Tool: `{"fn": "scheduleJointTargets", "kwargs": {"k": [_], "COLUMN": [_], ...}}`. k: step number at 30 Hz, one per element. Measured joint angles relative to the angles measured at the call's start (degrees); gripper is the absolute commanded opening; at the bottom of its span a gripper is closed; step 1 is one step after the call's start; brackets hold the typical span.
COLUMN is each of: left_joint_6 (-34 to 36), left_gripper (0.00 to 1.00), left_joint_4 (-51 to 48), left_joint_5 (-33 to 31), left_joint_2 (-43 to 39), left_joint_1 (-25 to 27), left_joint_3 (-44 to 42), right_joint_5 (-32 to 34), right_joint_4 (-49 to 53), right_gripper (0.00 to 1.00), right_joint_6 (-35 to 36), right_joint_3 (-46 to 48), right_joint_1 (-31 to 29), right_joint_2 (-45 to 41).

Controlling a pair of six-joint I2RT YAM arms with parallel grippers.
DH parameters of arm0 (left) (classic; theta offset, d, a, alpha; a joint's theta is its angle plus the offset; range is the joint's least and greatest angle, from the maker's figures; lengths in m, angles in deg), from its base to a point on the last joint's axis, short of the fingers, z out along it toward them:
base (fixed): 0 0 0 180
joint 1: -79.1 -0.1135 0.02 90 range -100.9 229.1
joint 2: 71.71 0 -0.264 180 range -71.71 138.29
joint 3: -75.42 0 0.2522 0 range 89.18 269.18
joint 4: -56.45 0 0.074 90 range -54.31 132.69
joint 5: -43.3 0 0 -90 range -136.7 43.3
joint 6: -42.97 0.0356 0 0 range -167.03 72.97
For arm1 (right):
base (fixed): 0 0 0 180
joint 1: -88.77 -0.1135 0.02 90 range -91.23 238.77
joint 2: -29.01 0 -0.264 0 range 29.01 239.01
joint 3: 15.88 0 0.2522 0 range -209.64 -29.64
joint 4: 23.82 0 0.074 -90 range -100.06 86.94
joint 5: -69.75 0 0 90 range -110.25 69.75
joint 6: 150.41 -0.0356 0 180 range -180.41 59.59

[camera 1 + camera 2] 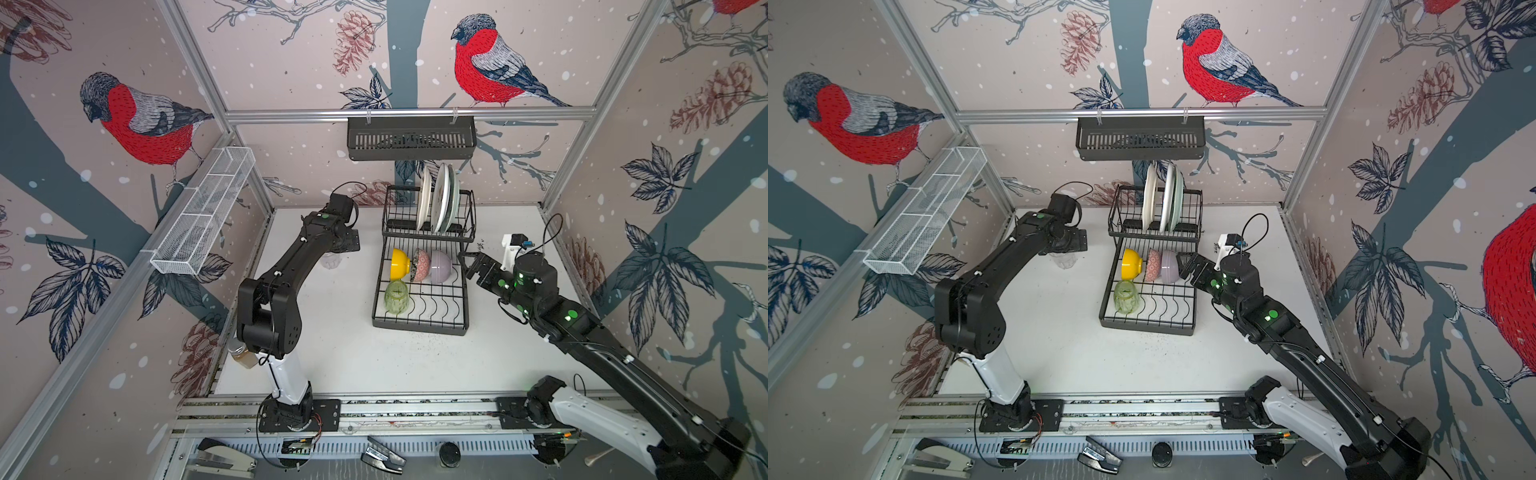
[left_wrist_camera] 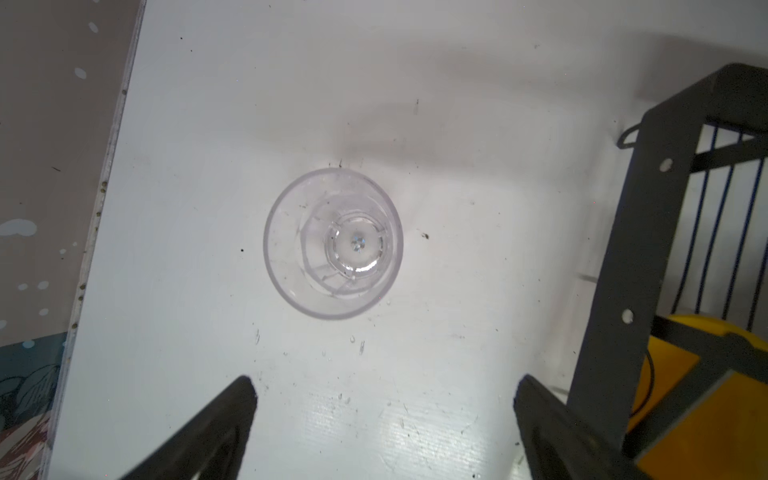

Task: Unload the mixed dishes from the dish rack
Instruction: 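Set the glass upright on the table and open the left gripper, then lower the right gripper around the green glass jar while the left arm withdraws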

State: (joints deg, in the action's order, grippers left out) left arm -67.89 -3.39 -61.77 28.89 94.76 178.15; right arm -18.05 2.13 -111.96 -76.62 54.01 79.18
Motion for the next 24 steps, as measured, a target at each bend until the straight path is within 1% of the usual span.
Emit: {"fn": "scheduleJointTargets", "kwargs": {"k": [7, 13, 18, 21, 24], "left_joint_6": [-1.5, -2.0, -3.7, -4.4, -4.7], "left_gripper": [0.97, 0.97, 0.97, 0.97, 0.97], "left_joint_4": [5.1, 9.1, 15.9, 19.8, 22.7], "left_joint_5": [1.3, 3.6, 7.1, 8.5, 9.6], "left_joint_2": [-10.8, -20.0, -28.4, -31.1, -31.9], "left_joint_1": [2.9, 4.0, 4.3, 4.3, 4.3], "left_joint_3": [-11.7, -21.9, -30.3, -33.6, -35.1], "right_joint_5": [1.1, 4.0, 6.1, 6.9, 7.0], "right_joint_4": [-2.3, -4.7, -8.0, -9.2, -9.7], "right_gripper": [0.99, 0.99, 0.99, 1.00, 1.00], "right_joint_6": [3.7, 6.6, 8.0, 8.2, 8.4], "right_joint_3": [7.4, 11.1, 11.4, 10.1, 7.4], "right_joint_1": [-0.9, -5.6, -11.1, -13.5, -15.4], "right_joint_2": [-3.1, -2.8, 1.6, 5.8, 10.2]}}
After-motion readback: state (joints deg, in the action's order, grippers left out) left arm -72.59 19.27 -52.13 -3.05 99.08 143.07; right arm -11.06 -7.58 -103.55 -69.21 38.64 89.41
